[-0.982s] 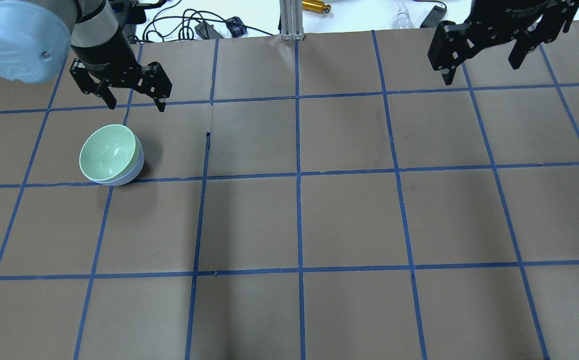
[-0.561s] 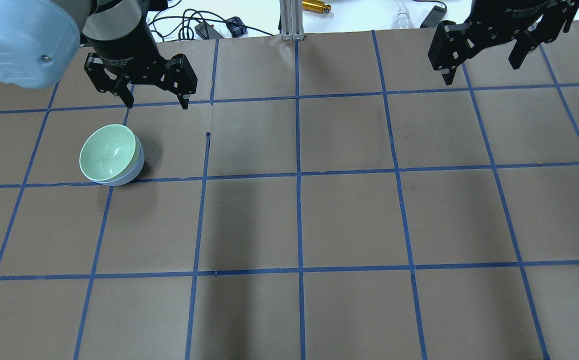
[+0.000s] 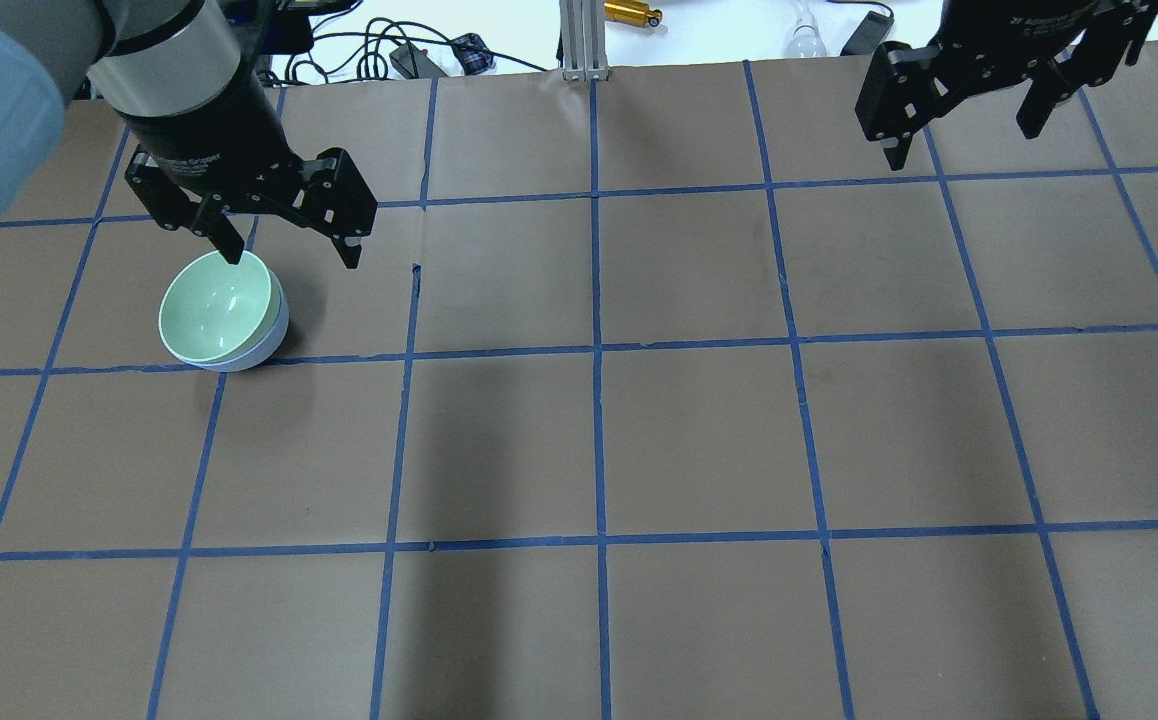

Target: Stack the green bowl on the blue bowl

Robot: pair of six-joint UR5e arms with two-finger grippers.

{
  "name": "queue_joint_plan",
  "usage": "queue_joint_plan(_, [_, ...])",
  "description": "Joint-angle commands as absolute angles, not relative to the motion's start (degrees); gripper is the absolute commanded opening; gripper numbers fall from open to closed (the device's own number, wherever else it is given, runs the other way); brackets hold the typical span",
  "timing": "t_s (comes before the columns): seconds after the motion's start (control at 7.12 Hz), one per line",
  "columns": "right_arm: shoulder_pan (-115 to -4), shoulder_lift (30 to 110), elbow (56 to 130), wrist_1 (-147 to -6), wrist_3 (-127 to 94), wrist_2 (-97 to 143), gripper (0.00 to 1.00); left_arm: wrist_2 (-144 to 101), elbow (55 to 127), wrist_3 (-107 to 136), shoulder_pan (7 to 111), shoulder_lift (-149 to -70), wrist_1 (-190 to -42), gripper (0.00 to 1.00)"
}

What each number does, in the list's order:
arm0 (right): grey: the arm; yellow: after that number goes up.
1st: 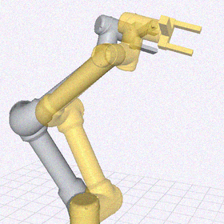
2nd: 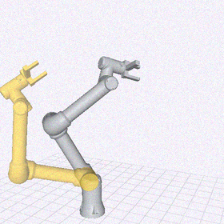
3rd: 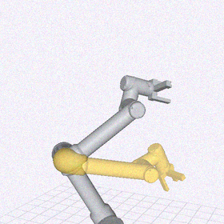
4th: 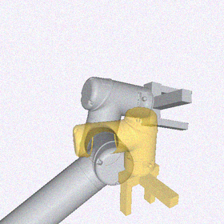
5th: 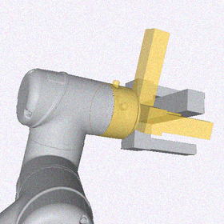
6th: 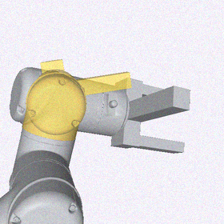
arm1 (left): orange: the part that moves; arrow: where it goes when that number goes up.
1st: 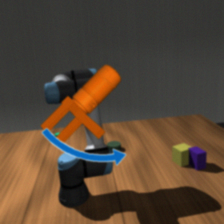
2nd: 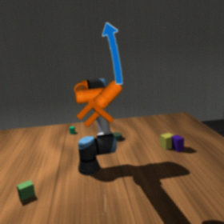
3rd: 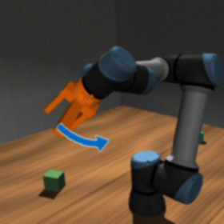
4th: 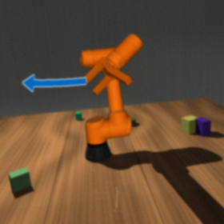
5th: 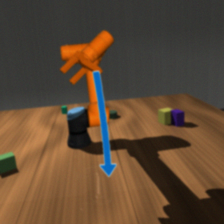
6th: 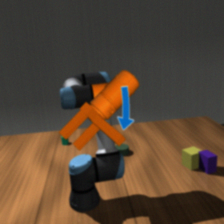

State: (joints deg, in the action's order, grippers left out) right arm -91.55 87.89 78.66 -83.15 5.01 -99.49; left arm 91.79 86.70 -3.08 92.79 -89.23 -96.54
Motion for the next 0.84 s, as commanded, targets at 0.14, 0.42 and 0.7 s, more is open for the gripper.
queue_joint_plan(0.14, [-91.50, 87.89, 78.66, -83.14, 5.01, -99.49, 1.00, 91.24, 87.62, -3.48, 89.91, -87.63, -99.65, 1.00])
queue_joint_plan(0.42, [-91.58, 87.89, 78.66, -83.14, 5.01, -99.49, 1.00, 91.14, 89.55, -1.58, 89.91, -86.66, -99.05, 1.00])
queue_joint_plan(0.7, [-91.49, 87.89, 78.66, -83.14, 5.01, -99.49, 1.00, 91.32, 89.56, -1.67, 89.74, -86.57, -98.97, 1.00])
